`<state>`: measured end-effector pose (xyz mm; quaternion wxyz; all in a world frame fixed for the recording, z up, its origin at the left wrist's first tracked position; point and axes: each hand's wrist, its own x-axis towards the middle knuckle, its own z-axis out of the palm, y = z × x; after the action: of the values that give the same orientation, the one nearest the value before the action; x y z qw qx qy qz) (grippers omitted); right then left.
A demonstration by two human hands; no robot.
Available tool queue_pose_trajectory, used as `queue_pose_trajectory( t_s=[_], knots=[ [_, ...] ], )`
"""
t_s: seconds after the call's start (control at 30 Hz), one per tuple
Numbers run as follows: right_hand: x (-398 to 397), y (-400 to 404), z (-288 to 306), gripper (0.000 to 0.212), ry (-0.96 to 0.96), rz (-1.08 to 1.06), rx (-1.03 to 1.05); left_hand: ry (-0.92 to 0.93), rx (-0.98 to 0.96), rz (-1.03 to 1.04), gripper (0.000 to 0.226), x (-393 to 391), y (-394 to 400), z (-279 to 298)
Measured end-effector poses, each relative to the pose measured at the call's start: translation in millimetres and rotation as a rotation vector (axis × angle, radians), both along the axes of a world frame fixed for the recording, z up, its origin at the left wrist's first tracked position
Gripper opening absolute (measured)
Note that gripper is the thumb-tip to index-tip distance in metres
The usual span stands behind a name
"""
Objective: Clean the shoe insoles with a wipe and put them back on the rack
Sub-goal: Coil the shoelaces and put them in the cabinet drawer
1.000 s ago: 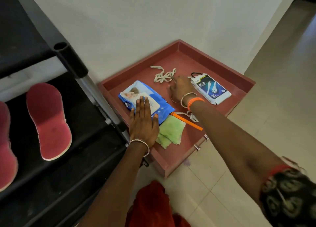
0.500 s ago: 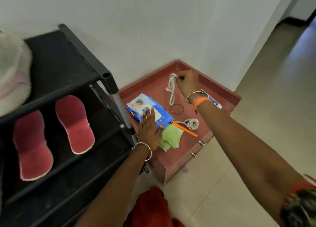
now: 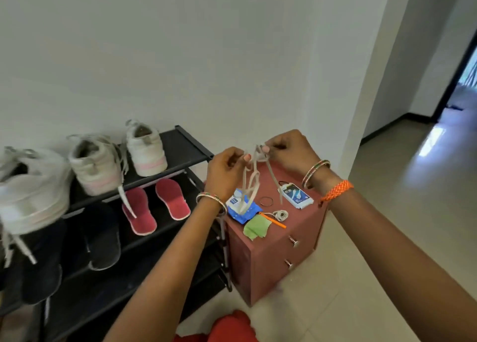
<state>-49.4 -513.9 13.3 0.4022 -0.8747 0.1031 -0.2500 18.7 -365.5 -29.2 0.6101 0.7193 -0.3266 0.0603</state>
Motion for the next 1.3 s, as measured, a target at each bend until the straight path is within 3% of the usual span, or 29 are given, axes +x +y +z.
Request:
queue_pose_trajectory(
  t_s=[0.1, 0.2, 0.3, 0.33, 0.37, 0.43, 0.47, 0.5, 0.57, 0.63, 0.67, 0.8, 0.93, 1.0, 1.07, 1.17, 1.23, 1.3],
  knots=[
    [-33.1, 22.4, 16.9, 0.011, 0.017, 0.044, 0.127, 0.118, -0.08, -0.02, 0.023, -29.1, 36.0, 11.7],
    [-55.8, 44.9, 32.7, 0.018, 0.08, 0.125, 0.536, 0.367, -0.25, -0.142, 0.027, -49.3, 66.3, 27.0],
    [-69.3, 55.9, 45.0, 0.028, 0.099, 0.1, 0.76, 0.359, -0.252, -0.104, 0.025, -60.3, 92.5, 46.6],
    [-73.5, 57.0, 47.7, 0.028, 0.095, 0.065, 0.727, 0.334, -0.248, -0.078, 0.024, -61.2, 99.4, 52.6],
    [-77.1, 56.9, 47.8, 0.028, 0.126, 0.007, 0.553, 0.297, -0.237, -0.069, 0.023, -63.2, 106.1, 59.6],
    [-83.8, 58.0, 44.7, 0.026, 0.342, -0.107, -0.052, 0.211, -0.145, -0.129, 0.022, -67.4, 114.5, 71.1],
    [-84.8, 64.3, 42.1, 0.024, 0.405, -0.097, -0.247, 0.174, -0.05, -0.18, 0.021, -70.6, 115.7, 76.4],
    [-85.7, 72.8, 41.9, 0.025, 0.396, -0.044, -0.286, 0.154, 0.051, -0.233, 0.021, -73.6, 114.5, 81.2],
    [-90.6, 94.9, 48.5, 0.027, 0.259, 0.171, 0.038, 0.129, 0.184, -0.287, 0.02, -77.6, 109.2, 88.2],
    [-93.9, 109.8, 57.0, 0.022, 0.161, 0.391, 0.452, 0.128, 0.159, -0.265, 0.022, -78.8, 103.2, 91.6],
    [-93.2, 112.1, 60.4, 0.021, 0.163, 0.451, 0.549, 0.143, 0.103, -0.225, 0.024, -78.1, 101.6, 91.9],
    [-89.7, 112.4, 56.3, 0.027, 0.19, 0.422, 0.414, 0.211, -0.068, -0.036, 0.023, -70.8, 108.1, 83.5],
    [-86.2, 121.3, 51.9, 0.028, 0.13, 0.502, 0.706, 0.056, 0.141, 0.14, 0.013, -66.2, 112.6, 58.6],
    [-78.9, 127.9, 47.9, 0.028, 0.055, 0.483, 0.862, 0.021, 0.164, 0.254, 0.02, -74.5, 110.6, 51.1],
    [-71.8, 134.2, 42.7, 0.027, 0.003, 0.411, 0.962, 0.134, 0.155, 0.124, 0.032, -83.3, 106.3, 47.4],
    [-61.4, 133.2, 33.4, 0.023, -0.032, 0.331, 0.918, 0.46, 0.153, -0.309, 0.044, -100.3, 103.7, 44.5],
    [-57.1, 129.9, 30.2, 0.02, -0.024, 0.315, 0.848, 0.44, 0.206, -0.411, 0.038, -103.1, 103.8, 36.4],
    [-55.7, 127.0, 26.7, 0.018, 0.008, 0.273, 0.794, 0.308, 0.274, -0.366, 0.021, -98.6, 105.4, 29.8]
  ],
)
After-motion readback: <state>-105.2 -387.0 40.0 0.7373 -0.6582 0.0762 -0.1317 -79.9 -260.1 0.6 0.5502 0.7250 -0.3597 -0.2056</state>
